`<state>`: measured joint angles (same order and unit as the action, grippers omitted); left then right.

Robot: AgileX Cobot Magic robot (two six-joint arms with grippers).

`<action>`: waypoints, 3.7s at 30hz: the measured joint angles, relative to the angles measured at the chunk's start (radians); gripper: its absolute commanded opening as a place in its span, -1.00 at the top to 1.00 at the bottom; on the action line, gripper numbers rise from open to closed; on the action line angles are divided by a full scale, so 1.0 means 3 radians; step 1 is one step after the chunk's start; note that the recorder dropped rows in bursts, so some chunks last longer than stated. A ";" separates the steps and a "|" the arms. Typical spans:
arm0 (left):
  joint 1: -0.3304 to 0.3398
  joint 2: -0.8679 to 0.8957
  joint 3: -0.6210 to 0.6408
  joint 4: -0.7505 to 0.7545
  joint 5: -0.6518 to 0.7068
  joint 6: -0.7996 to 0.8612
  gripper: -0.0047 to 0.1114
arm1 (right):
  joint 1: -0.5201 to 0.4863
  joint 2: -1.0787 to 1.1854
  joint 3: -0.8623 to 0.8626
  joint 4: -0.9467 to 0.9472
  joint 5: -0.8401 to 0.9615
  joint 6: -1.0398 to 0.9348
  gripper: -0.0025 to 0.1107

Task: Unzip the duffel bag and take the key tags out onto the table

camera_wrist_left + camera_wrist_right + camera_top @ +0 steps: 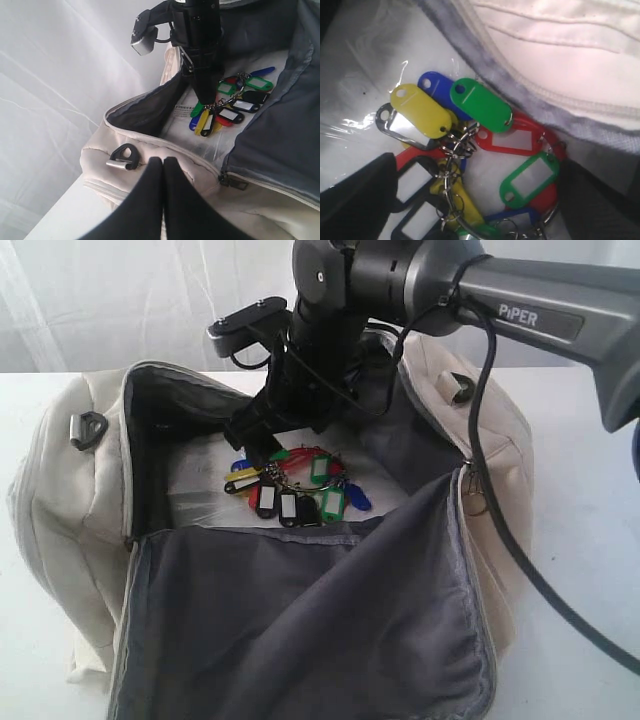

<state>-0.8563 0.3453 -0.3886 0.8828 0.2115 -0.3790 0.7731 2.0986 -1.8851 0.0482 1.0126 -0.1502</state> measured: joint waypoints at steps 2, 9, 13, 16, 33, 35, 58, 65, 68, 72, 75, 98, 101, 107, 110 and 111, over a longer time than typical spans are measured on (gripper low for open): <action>0.0000 0.0000 0.0000 0.0000 0.0000 0.0000 0.92 | 0.0000 0.0017 0.0000 0.0000 0.0000 0.0000 -0.47; 0.0000 0.0000 0.0000 0.0000 0.0000 0.0000 0.92 | 0.0000 0.0110 0.0000 0.0006 0.0000 0.0042 -0.47; 0.0000 0.0000 0.0000 0.0000 0.0000 0.0000 0.92 | 0.0000 0.0203 0.0000 0.0006 0.0000 0.0055 -0.47; 0.0000 0.0000 0.0000 0.0006 0.0000 0.0000 0.92 | 0.0000 0.0271 0.0000 0.0006 0.0006 0.0057 -0.47; 0.0000 0.0000 0.0000 0.0013 0.0000 0.0000 0.92 | 0.0000 0.0408 -0.0048 0.0103 0.0152 0.0063 -0.14; 0.0000 0.0000 0.0000 0.0013 0.0000 0.0000 0.92 | 0.0000 0.0404 -0.0048 0.0143 0.0180 0.0071 0.08; 0.0000 -0.0006 0.0000 0.0013 0.0000 0.0000 0.92 | 0.0000 0.0263 -0.0164 0.0040 0.0392 0.0090 0.51; 0.0000 -0.0006 0.0000 0.0013 0.0000 0.0000 0.92 | 0.0000 0.0127 -0.0186 0.0019 0.0406 0.0090 0.51; 0.0000 -0.0006 0.0000 0.0013 0.0000 0.0000 0.92 | 0.0000 0.0088 -0.0186 0.0019 0.0406 0.0090 0.48; 0.0000 -0.0006 0.0000 0.0013 -0.0007 0.0000 0.92 | 0.0000 0.0096 -0.0186 0.0019 0.0406 0.0090 0.11; 0.0000 -0.0006 0.0000 0.0013 -0.0013 0.0000 0.92 | 0.0000 0.0144 -0.0186 0.0019 0.0406 0.0090 -0.17; 0.0000 -0.0006 0.0000 0.0013 -0.0019 0.0000 0.92 | -0.0006 -0.0180 -0.0193 0.0008 0.0361 0.0090 0.96; 0.0000 -0.0006 0.0000 0.0013 -0.0019 0.0000 0.92 | -0.0006 -0.0330 -0.0193 0.0008 0.0348 0.0090 0.96; 0.0000 -0.0006 0.0000 0.0013 -0.0019 0.0000 0.92 | -0.0006 -0.0597 -0.0193 0.0008 0.0358 0.0090 0.96; 0.0000 -0.0006 0.0000 0.0013 -0.0019 0.0000 0.92 | -0.0006 -0.0713 -0.0193 0.0008 0.0363 0.0090 0.96; 0.0000 -0.0006 0.0000 0.0013 -0.0019 0.0000 0.92 | -0.0006 -0.0753 -0.0193 0.0008 0.0363 0.0090 0.96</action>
<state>-0.8563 0.3436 -0.3886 0.8866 0.2059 -0.3790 0.7714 1.8727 -1.9431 0.0505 1.1214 -0.1232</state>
